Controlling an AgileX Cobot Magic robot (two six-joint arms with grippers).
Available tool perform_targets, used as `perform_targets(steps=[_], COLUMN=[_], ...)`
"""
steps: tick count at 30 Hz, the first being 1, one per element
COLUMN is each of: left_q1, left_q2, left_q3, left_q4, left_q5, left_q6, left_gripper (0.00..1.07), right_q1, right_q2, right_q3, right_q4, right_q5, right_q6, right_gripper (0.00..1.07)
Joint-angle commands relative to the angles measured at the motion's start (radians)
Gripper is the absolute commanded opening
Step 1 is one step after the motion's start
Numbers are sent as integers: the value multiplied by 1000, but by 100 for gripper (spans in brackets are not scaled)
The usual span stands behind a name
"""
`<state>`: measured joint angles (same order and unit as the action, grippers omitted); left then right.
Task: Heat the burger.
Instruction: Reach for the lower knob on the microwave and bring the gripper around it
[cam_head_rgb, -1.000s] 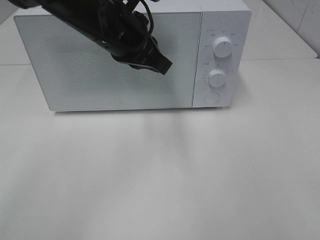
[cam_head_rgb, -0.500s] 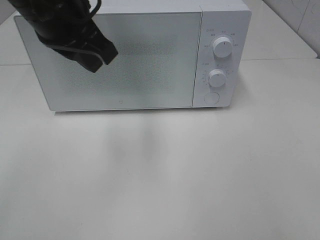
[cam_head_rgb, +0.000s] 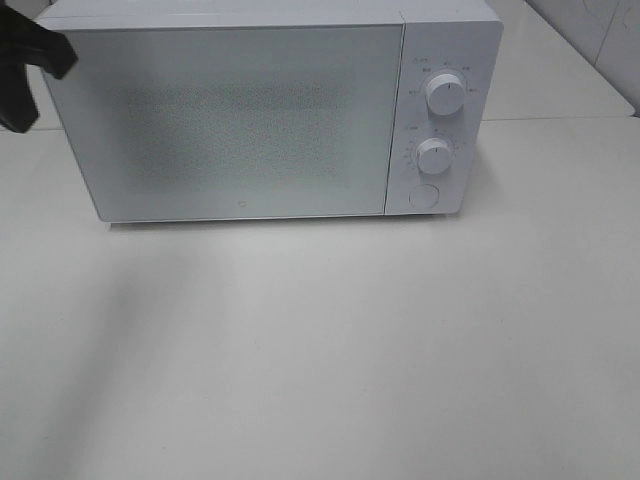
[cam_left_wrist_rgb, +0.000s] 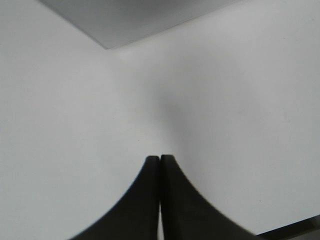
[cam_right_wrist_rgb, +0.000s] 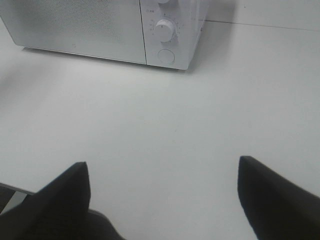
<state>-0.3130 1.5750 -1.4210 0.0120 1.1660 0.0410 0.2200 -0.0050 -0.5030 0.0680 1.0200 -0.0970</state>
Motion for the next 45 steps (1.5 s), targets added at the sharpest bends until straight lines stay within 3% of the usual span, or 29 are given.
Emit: perform_targets(steps=[1, 7, 14, 25, 39, 41, 45], left_q1=[64, 119, 119, 119, 119, 119, 119], left_q2=[-46, -146, -379, -750, -1207, -1335, -1423], left_q3=[-4, 32, 187, 408, 602, 618, 619], left_q4=[1, 29, 42, 42, 42, 42, 42], left_q5=[41, 103, 107, 107, 106, 106, 106], left_q6=[-41, -53, -86, -82, -74, -41, -8], left_gripper=[0, 0, 0, 0, 0, 0, 0], right_q1=[1, 1, 1, 1, 1, 1, 1], right_q2=[-27, -27, -27, -27, -27, -27, -27], right_q3=[1, 1, 1, 1, 1, 1, 1], right_q4=[2, 2, 2, 2, 2, 2, 2], right_q5=[-13, -13, -13, -13, -13, -13, -13], right_q6=[-8, -8, -8, -8, -8, -8, -8], right_gripper=[76, 76, 76, 76, 76, 76, 76])
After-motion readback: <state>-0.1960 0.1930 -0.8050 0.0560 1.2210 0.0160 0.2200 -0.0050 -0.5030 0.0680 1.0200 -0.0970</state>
